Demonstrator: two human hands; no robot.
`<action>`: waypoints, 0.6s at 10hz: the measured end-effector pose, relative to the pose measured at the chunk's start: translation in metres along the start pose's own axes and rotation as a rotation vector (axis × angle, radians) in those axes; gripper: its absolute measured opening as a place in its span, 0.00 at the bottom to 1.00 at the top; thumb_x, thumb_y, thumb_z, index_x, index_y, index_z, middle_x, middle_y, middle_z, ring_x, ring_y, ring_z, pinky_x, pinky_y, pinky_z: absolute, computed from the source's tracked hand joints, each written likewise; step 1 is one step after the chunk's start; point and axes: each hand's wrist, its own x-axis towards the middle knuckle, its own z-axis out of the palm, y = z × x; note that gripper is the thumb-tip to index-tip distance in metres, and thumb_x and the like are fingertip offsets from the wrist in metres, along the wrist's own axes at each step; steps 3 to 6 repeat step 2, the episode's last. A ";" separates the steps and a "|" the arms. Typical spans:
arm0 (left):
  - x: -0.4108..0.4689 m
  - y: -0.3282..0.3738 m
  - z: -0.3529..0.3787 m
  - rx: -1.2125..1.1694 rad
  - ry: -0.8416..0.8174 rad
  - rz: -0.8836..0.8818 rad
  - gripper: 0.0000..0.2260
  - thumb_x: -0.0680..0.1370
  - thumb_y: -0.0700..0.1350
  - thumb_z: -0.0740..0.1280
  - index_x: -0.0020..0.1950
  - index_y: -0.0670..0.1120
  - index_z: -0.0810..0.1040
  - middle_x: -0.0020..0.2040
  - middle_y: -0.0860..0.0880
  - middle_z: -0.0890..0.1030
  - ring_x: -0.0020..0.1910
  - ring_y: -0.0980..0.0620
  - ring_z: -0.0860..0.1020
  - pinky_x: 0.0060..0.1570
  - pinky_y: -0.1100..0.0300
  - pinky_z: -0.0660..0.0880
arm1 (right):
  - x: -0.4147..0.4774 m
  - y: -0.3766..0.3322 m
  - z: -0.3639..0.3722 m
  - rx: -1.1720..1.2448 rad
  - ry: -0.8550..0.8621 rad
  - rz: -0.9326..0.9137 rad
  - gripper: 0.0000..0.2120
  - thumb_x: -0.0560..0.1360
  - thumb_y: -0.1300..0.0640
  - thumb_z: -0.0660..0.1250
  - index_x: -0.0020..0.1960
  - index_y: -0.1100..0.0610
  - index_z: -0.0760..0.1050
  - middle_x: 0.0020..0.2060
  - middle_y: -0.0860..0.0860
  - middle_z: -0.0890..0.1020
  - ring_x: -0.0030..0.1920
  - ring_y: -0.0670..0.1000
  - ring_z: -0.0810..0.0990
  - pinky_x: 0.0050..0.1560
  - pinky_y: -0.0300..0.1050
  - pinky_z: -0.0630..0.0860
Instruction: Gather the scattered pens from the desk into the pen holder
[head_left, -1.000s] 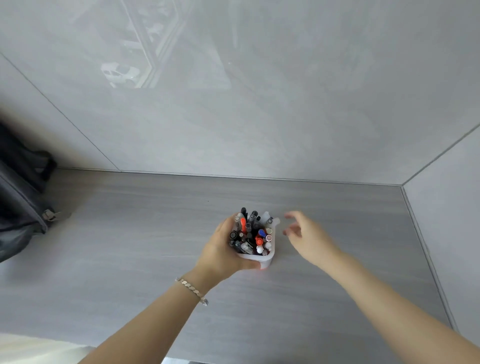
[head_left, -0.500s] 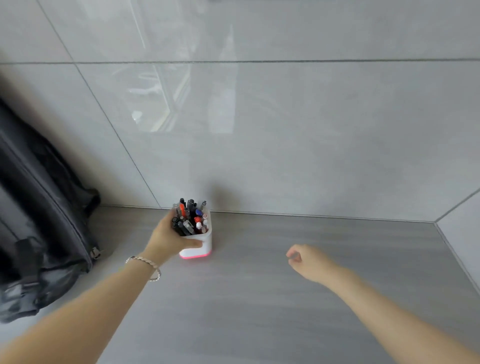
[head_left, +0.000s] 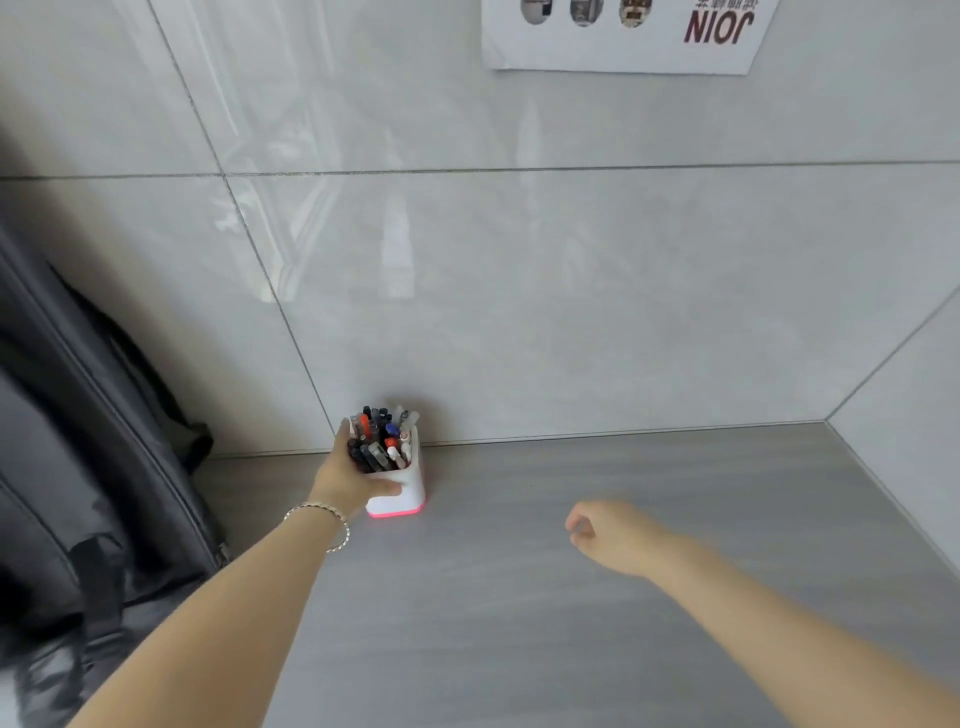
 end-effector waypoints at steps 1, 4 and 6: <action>-0.017 0.003 0.009 0.122 0.190 -0.102 0.42 0.70 0.34 0.70 0.74 0.44 0.46 0.66 0.38 0.71 0.62 0.38 0.72 0.57 0.50 0.69 | -0.011 -0.004 -0.005 -0.003 -0.014 0.011 0.13 0.77 0.55 0.57 0.61 0.54 0.71 0.61 0.52 0.77 0.61 0.53 0.75 0.59 0.42 0.70; -0.029 -0.005 0.027 0.306 0.231 -0.221 0.26 0.74 0.35 0.63 0.70 0.36 0.58 0.61 0.34 0.74 0.57 0.36 0.74 0.52 0.50 0.72 | -0.020 -0.003 -0.011 -0.015 0.006 0.003 0.13 0.77 0.56 0.57 0.61 0.56 0.71 0.62 0.53 0.77 0.61 0.54 0.74 0.57 0.40 0.70; -0.029 -0.005 0.027 0.306 0.231 -0.221 0.26 0.74 0.35 0.63 0.70 0.36 0.58 0.61 0.34 0.74 0.57 0.36 0.74 0.52 0.50 0.72 | -0.020 -0.003 -0.011 -0.015 0.006 0.003 0.13 0.77 0.56 0.57 0.61 0.56 0.71 0.62 0.53 0.77 0.61 0.54 0.74 0.57 0.40 0.70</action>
